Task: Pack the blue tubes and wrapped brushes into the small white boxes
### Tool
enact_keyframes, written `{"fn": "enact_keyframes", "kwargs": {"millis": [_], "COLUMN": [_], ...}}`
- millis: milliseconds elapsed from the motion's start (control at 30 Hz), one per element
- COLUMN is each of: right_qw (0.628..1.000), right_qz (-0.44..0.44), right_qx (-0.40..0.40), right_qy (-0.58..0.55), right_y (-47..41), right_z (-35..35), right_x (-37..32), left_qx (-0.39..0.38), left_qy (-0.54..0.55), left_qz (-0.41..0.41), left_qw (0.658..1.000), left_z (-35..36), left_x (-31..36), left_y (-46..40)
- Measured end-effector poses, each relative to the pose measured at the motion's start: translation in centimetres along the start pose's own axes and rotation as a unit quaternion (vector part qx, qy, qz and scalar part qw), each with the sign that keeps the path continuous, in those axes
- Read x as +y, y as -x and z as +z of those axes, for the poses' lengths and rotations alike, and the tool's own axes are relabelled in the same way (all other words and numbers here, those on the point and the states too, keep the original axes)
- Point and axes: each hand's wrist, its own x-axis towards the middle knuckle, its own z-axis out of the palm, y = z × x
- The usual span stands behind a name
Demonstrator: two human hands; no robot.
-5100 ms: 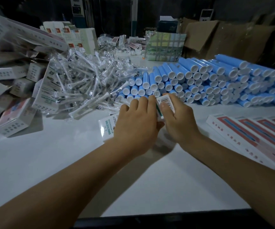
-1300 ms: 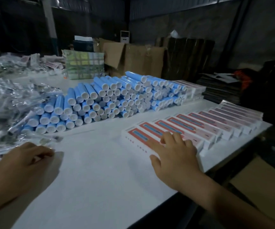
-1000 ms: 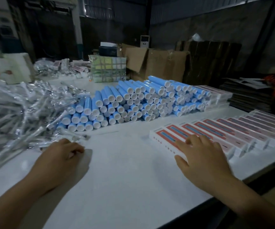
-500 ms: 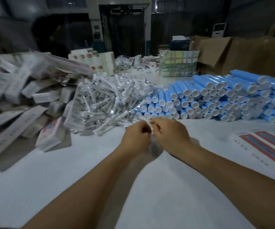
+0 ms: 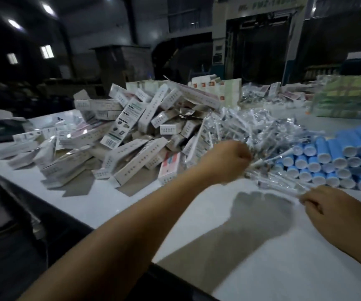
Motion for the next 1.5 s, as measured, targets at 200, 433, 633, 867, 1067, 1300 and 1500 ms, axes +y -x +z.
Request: {"fn": "enact_keyframes", "kwargs": {"millis": [200,433,633,867,1067,1300,1500], "right_qw": [1.000,0.999,1.000,0.998,0.832,0.721,0.751], "right_qz": [0.001,0.006,0.001,0.028,0.209,0.290,0.294], "right_qx": [0.003,0.017,0.026,-0.021,0.065,0.092,0.076], "right_qy": [-0.008,-0.026,-0.016,-0.060,-0.509,-0.622,-0.586], "right_y": [-0.4,-0.5,-0.2,-0.3,-0.8,-1.0,-1.3], "right_z": [0.7,1.1,0.4,-0.4,-2.1,-3.0,-2.8], "right_x": [0.4,0.3,-0.6,-1.2,0.2,1.8,2.2], "left_qx": [0.082,0.058,0.092,0.149,0.076,0.033,0.024], "left_qy": [-0.325,-0.446,-0.277,-0.122,-0.232,-0.291,-0.269], "left_qz": [-0.179,-0.203,-0.271,-0.106,0.094,0.149,0.139], "left_qw": [0.925,0.870,0.917,0.976,0.965,0.945,0.953], "left_z": [-7.7,-6.5,-9.3,-9.3,0.6,9.2,9.8], "left_x": [-11.3,-15.9,-14.1,-6.6,1.5,4.1,3.3], "left_y": [3.1,4.6,5.8,7.4,2.6,-1.0,-0.7]}}
